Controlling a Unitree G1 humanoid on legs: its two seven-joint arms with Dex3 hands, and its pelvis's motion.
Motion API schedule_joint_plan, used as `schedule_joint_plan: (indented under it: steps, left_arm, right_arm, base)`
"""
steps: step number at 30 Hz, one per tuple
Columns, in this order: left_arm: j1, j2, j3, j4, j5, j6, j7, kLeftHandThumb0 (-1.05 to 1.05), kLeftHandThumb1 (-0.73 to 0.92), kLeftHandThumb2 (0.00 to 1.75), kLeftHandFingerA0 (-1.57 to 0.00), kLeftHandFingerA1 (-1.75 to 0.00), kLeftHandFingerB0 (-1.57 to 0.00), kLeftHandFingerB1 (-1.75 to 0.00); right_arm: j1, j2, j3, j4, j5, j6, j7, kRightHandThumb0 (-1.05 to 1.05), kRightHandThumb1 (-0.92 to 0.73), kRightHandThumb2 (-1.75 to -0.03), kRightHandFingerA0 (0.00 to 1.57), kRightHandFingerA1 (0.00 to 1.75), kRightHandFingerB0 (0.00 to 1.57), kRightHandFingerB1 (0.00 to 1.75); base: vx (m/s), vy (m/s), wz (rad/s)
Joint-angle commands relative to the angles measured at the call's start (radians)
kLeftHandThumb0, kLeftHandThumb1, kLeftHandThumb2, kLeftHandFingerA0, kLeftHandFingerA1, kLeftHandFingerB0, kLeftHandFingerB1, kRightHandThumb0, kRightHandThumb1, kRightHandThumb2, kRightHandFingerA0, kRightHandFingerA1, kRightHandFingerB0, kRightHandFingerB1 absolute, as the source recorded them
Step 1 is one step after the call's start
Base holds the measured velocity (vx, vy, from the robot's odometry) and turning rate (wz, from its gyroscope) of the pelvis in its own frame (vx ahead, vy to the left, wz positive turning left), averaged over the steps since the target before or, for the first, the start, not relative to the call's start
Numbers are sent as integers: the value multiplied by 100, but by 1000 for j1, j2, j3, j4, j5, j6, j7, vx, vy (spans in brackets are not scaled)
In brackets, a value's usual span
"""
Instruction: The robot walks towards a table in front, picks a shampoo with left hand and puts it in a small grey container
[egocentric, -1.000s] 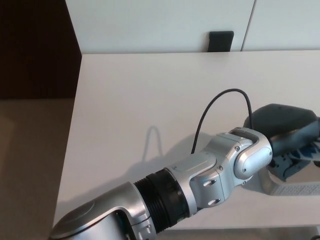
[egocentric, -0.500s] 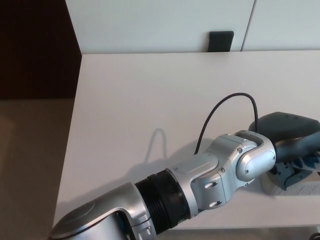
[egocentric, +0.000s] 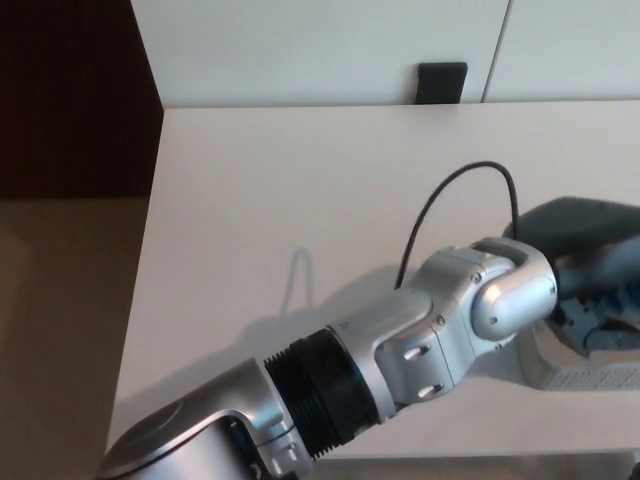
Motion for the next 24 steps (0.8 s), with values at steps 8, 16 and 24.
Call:
schedule_joint_plan:
  steps: [8,16,24]
  left_arm:
    - [-331,-339,398,32,-425,167,-335,-72,51,87,0,0,0,-2]
    - [-347,-337,401,84,-423,182,-343,-104,52,58,0,0,0,0]
    - [-321,-288,370,-13,-435,163,-365,-102,51,58,0,0,0,0]
  right_arm:
    - [-64,-11,-18,121,27,-4,-10,-29,-70,-62,49,40,29,32]
    - [-69,-11,-11,117,22,-2,-8,-30,-72,-63,49,40,29,32]
    - [-65,-10,-19,122,30,-4,-9,-27,-72,-62,50,40,29,31]
  base:
    - [0,0,0]
    - [0,0,0]
    - [0,0,0]
